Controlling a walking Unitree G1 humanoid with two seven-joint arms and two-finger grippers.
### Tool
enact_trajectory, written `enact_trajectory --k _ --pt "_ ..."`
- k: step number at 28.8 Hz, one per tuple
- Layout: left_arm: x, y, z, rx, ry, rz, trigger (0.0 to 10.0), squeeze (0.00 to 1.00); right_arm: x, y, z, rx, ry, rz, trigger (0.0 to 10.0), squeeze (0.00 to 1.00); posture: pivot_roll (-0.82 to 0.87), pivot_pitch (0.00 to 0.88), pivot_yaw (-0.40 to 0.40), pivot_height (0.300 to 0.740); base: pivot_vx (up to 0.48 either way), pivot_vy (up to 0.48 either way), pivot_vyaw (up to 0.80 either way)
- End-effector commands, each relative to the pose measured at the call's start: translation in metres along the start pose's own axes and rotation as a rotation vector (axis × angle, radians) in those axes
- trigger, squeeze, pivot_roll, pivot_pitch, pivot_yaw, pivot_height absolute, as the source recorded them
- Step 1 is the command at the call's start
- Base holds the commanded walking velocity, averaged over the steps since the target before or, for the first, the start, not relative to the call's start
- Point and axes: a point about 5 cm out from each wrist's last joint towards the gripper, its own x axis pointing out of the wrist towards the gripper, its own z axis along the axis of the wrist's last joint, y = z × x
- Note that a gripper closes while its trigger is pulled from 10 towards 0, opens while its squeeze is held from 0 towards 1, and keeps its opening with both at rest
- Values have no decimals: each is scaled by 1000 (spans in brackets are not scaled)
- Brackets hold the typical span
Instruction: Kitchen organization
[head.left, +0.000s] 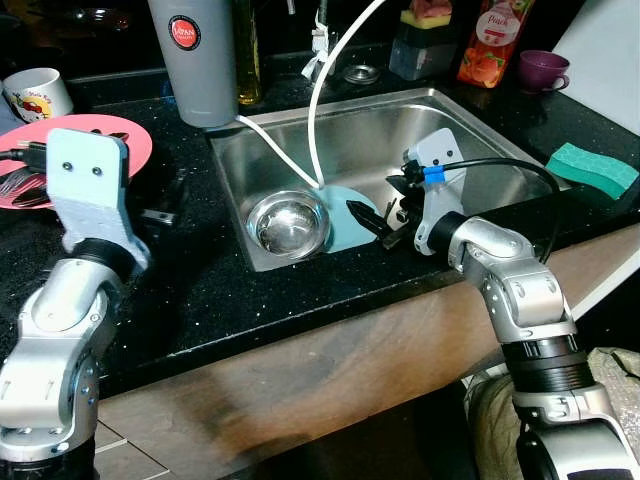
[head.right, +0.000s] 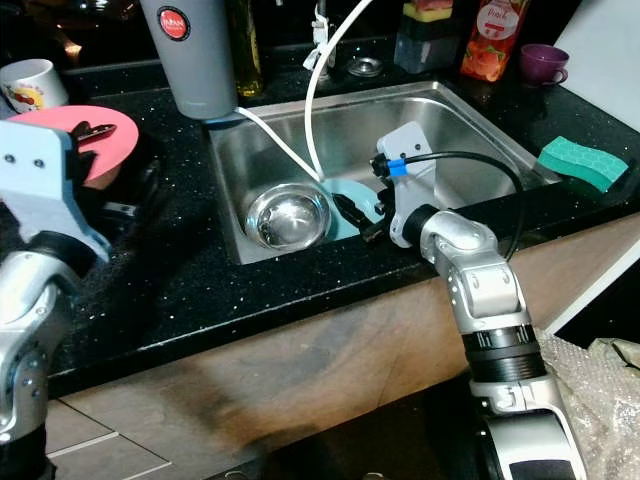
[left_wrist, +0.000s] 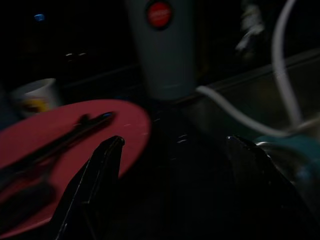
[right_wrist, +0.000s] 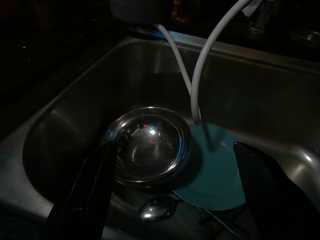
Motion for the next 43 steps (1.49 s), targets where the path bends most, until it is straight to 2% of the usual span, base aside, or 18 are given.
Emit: enact_trajectory --k 1,4,7,8,9,10,14,15,17,20,21,22,25,28,31,32,40,43 --pt "-2 5 7 29 -14 32 10000 0 1 3 1 8 -2 17 10000 0 63 85 -21 740 0 0 0" --pt "-2 10 10 88 -22 30 10000 0 1 4 1 8 -2 19 10000 0 63 87 -21 740 0 0 0" --pt "-5 14 11 85 -30 41 10000 0 1 4 1 7 -2 20 10000 0 63 87 -21 740 0 0 0" --pt "-7 19 10 67 -42 52 10000 173 1 4 1 7 -2 21 10000 0 62 90 -19 740 0 0 0" --pt "-7 19 10 67 -42 52 10000 173 1 4 1 7 -2 21 10000 0 62 90 -19 740 0 0 0" --pt "-11 36 4 24 -37 137 10000 1000 1 4 1 7 0 22 10000 0 64 91 -21 740 0 0 0" --pt "-17 57 -3 -1 -5 266 10000 1000 1 4 1 7 1 24 10000 0 65 91 -23 740 0 0 0" --pt "-20 66 -6 14 17 343 10000 1000 1 4 1 7 1 25 10000 0 65 91 -23 740 0 0 0" --pt "-25 76 -10 -6 23 481 10000 1000 1 4 1 7 0 26 10000 0 65 92 -24 740 0 0 0" --pt "-30 79 -18 -164 24 593 10000 1000 1 4 1 5 0 27 10000 0 63 93 -24 740 0 0 0" --pt "-31 78 -20 -209 30 606 10000 706 1 4 1 4 0 26 10000 0 63 93 -25 740 0 0 0" --pt "-32 76 -23 -272 27 622 10000 0 1 4 1 4 0 25 10000 0 60 93 -24 740 0 0 0" --pt "-39 70 -30 -401 31 698 10000 0 0 2 2 0 1 22 10000 0 59 93 -24 740 0 0 0" --pt "-44 62 -40 -572 50 792 10000 0 0 0 3 -3 1 18 10000 0 58 93 -26 740 0 0 0" --pt "-41 58 -46 -743 24 814 10000 0 0 0 3 -6 0 19 10000 0 58 94 -28 740 0 0 0" --pt "-41 58 -46 -743 24 814 10000 0 0 0 3 -6 0 19 10000 0 58 94 -28 740 0 0 0" --pt "-30 64 -44 -926 -127 831 10000 0 2 0 4 -10 -1 24 10000 0 54 92 -34 740 0 0 0" --pt "-23 66 -43 -973 -167 801 10000 0 2 0 5 -12 -2 24 10000 0 51 90 -34 740 0 0 0"
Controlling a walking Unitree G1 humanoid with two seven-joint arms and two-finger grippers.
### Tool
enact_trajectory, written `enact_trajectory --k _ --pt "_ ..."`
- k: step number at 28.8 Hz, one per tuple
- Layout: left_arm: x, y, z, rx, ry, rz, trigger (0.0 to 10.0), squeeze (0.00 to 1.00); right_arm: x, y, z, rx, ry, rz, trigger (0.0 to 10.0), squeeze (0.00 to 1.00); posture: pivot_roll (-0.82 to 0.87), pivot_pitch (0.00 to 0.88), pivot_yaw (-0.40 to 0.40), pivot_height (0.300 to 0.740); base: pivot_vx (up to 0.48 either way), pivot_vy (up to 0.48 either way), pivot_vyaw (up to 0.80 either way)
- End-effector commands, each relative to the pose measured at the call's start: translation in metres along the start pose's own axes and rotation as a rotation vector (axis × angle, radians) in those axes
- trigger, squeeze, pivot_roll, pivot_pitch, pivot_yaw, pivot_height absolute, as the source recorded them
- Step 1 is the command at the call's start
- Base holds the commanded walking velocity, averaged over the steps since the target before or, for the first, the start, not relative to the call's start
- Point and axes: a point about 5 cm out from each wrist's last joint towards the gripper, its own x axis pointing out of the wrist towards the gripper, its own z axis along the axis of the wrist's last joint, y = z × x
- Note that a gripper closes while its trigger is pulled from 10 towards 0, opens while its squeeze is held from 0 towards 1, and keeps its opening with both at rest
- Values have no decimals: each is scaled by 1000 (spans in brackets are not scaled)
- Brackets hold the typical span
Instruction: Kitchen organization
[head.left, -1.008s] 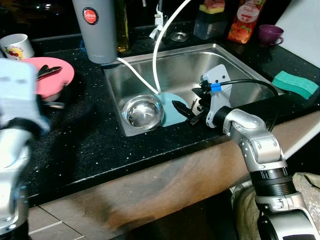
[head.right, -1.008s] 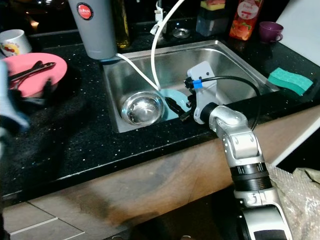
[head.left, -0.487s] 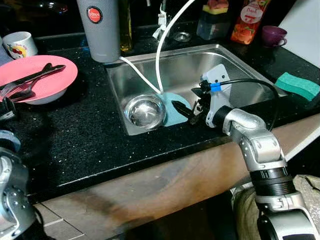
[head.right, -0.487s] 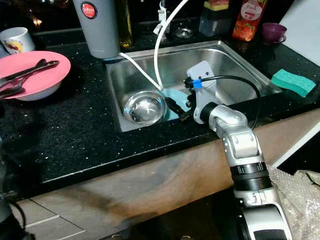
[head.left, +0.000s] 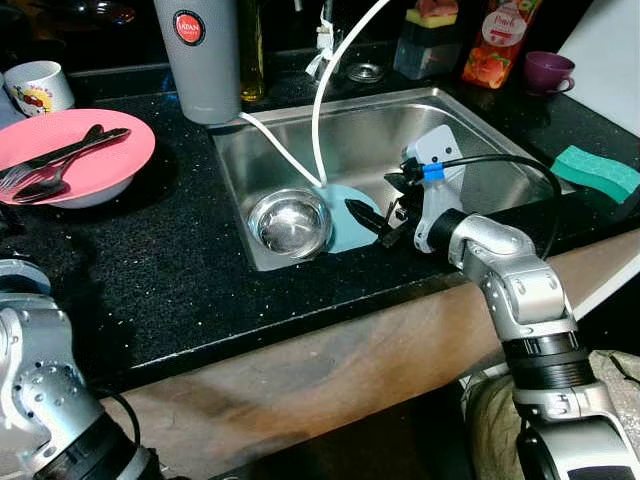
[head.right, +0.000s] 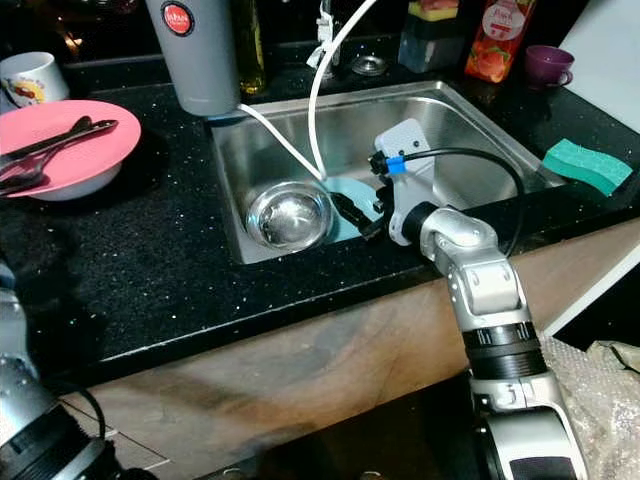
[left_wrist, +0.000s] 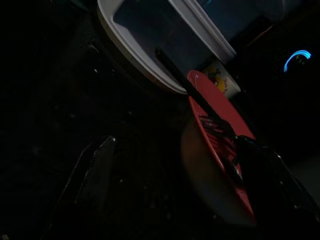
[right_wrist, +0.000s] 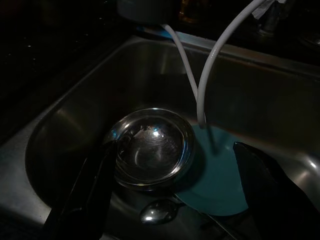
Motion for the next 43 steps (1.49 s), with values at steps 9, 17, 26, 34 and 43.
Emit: enact_trajectory --k 9,17,26,34,43 --pt "19 1 -4 -123 -14 -11 10000 0 1 -1 1 -5 0 4 10000 0 40 78 -33 740 0 0 0" --pt "41 -8 -8 -238 -10 -73 10000 0 2 -1 3 -10 -2 9 10000 0 36 74 -38 740 0 0 0" --pt "56 -18 -4 -292 -48 -125 10000 0 2 0 3 -13 -1 12 10000 0 31 75 -42 740 0 0 0" --pt "77 -11 9 -312 -130 -84 10000 0 1 0 2 -9 3 12 10000 0 30 80 -40 740 0 0 0" --pt "85 -6 13 -284 -164 -53 10000 0 1 -2 3 -11 5 10 10000 0 26 85 -43 740 0 0 0"
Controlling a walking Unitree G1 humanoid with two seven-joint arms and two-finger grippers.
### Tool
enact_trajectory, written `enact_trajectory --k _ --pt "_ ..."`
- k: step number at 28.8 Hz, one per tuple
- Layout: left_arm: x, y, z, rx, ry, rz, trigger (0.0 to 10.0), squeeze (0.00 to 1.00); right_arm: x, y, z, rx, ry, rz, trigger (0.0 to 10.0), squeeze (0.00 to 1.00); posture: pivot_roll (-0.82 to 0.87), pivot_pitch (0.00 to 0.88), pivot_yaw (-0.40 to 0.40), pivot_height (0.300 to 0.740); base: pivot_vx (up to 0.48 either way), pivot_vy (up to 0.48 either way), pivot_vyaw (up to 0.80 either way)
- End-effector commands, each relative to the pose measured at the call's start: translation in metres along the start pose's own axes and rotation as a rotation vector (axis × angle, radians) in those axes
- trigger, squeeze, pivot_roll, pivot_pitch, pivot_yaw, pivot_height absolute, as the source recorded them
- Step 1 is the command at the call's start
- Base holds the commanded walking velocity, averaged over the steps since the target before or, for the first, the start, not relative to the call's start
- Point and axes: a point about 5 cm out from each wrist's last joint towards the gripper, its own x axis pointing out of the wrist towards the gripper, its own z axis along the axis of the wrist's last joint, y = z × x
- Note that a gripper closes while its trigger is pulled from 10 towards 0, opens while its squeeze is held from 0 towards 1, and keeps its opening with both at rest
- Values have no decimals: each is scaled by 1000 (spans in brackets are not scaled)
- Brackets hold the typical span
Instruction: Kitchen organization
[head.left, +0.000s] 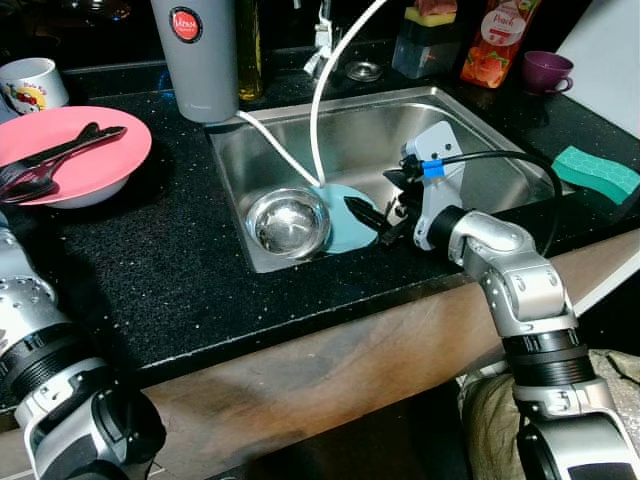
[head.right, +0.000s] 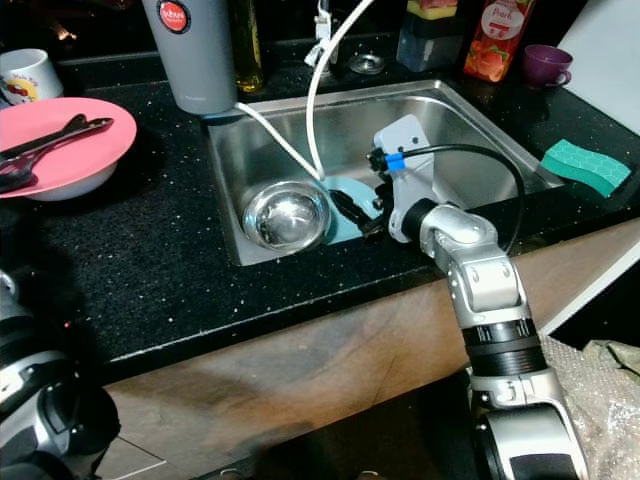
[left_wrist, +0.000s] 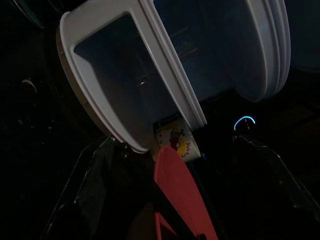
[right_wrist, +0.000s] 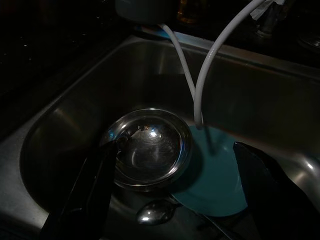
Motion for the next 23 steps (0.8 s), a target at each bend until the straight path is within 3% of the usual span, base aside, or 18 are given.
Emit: enact_trajectory --k 1,4,5,6,8,9,10,11,12,14,23 --pt "2 3 1 8 -12 16 10000 0 0 -1 0 -3 7 4 10000 0 27 84 -44 740 0 0 0" --pt "3 4 1 13 -15 16 10000 0 0 -1 0 -3 7 5 10000 0 27 86 -44 740 0 0 0" --pt "3 4 1 13 -17 15 9216 0 0 -1 0 -3 7 5 10000 0 27 86 -44 740 0 0 0" --pt "3 4 1 12 -19 14 8157 0 0 -1 0 -4 7 4 10000 0 27 86 -44 740 0 0 0" --pt "4 4 0 5 -22 18 3647 0 0 -1 0 -3 7 4 10000 0 27 86 -44 740 0 0 0" --pt "4 4 0 1 -22 22 2157 0 0 -1 0 -3 7 4 10000 0 27 86 -44 740 0 0 0" --pt "4 5 0 -1 -22 24 2157 0 0 -1 0 -3 7 4 10000 0 27 86 -44 740 0 0 0" --pt "4 5 0 -10 -21 32 0 0 0 -1 0 -3 7 4 10000 0 27 86 -44 740 0 0 0" --pt "4 5 0 -10 -21 32 0 0 0 -1 0 -3 7 4 10000 0 27 86 -44 740 0 0 0" --pt "4 9 -2 -34 -13 56 10000 0 0 -2 0 -4 7 3 10000 0 26 86 -44 740 0 0 0" --pt "-1 16 -7 -89 -11 116 10000 0 0 -2 0 -6 6 1 10000 0 26 85 -43 740 0 0 0"
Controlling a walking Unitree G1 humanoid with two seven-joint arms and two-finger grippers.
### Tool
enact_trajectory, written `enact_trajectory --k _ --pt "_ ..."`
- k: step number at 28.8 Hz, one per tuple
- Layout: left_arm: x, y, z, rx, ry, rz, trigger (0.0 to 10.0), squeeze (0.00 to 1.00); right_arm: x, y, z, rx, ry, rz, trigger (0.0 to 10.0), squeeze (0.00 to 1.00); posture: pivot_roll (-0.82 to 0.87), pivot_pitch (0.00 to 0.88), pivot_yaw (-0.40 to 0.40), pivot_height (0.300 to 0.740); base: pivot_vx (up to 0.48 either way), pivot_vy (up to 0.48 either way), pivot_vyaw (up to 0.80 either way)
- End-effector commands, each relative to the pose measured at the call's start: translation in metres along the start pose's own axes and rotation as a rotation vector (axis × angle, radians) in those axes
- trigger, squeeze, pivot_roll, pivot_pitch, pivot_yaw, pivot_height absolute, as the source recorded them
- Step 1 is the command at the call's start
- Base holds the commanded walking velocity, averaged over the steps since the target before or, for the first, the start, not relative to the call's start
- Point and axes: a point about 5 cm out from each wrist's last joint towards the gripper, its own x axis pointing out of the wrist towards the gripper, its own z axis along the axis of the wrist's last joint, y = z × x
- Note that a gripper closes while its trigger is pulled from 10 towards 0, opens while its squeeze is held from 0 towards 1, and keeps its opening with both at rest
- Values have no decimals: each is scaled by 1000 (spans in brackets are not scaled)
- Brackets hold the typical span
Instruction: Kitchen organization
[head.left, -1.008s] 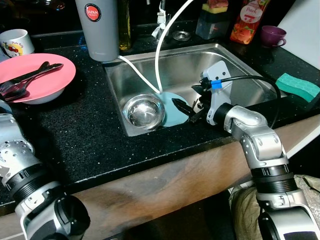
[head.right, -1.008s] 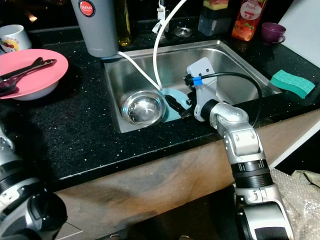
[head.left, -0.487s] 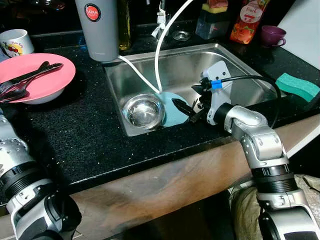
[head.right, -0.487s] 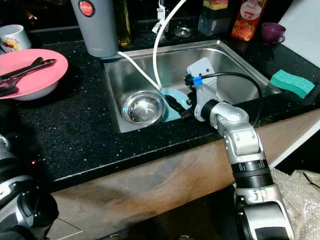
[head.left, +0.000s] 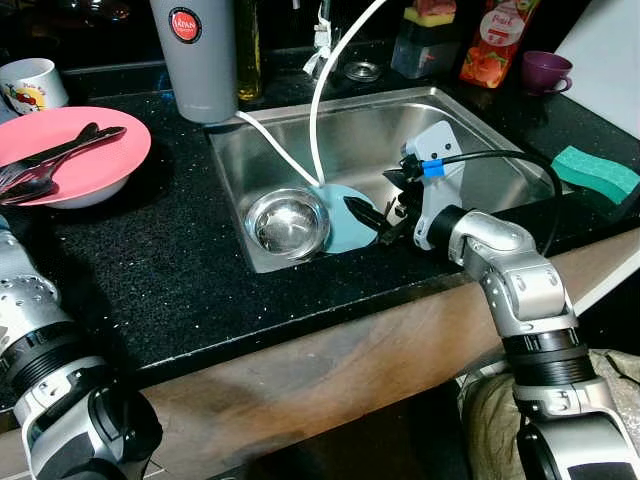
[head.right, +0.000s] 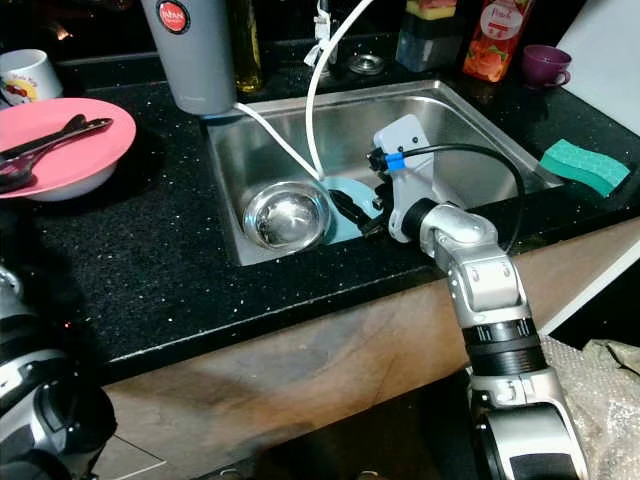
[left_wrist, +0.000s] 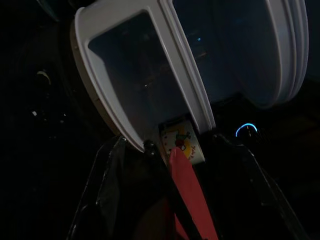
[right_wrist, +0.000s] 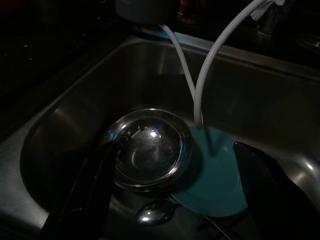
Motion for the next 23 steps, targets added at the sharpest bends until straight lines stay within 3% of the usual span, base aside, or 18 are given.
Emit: enact_trajectory --k 1,3,4,5,6,7,12,13,14,17,18,19,23 --pt "-3 10 -3 -47 1 60 2353 0 0 -2 0 -4 6 -1 10000 0 26 85 -43 740 0 0 0" --pt "-3 11 -4 -54 3 63 2353 0 0 -2 0 -4 6 -1 10000 0 26 85 -43 740 0 0 0" --pt "-4 11 -4 -60 6 68 0 0 0 -2 0 -3 6 0 10000 0 26 87 -44 740 0 0 0" --pt "-4 11 -5 -71 11 75 1490 0 0 -2 0 -3 6 0 10000 0 26 87 -44 740 0 0 0" --pt "-4 11 -5 -71 11 75 1490 0 0 -2 0 -3 6 0 10000 0 26 87 -44 740 0 0 0" --pt "-4 11 -5 -76 12 77 10000 0 0 -2 0 -4 6 0 10000 0 26 87 -44 740 0 0 0" --pt "-5 13 -8 -129 21 107 10000 0 0 -2 0 -5 6 -2 10000 0 25 88 -41 740 0 0 0" --pt "-6 14 -8 -136 20 110 9608 0 0 -2 0 -5 5 -3 10000 0 25 87 -41 740 0 0 0" --pt "-6 14 -9 -140 19 112 0 0 0 -2 0 -5 5 -3 10000 0 25 87 -41 740 0 0 0" --pt "-7 14 -9 -150 16 115 0 0 0 -3 0 -5 5 -4 10000 0 25 87 -41 740 0 0 0" --pt "-7 14 -9 -150 16 116 1373 0 0 -3 0 -5 5 -4 10000 0 25 87 -41 740 0 0 0" --pt "-7 14 -9 -150 17 118 10000 0 0 -3 0 -5 5 -4 10000 0 25 87 -41 740 0 0 0" --pt "-8 15 -9 -148 22 126 10000 0 0 -3 0 -5 4 -3 10000 0 27 87 -42 740 0 0 0"
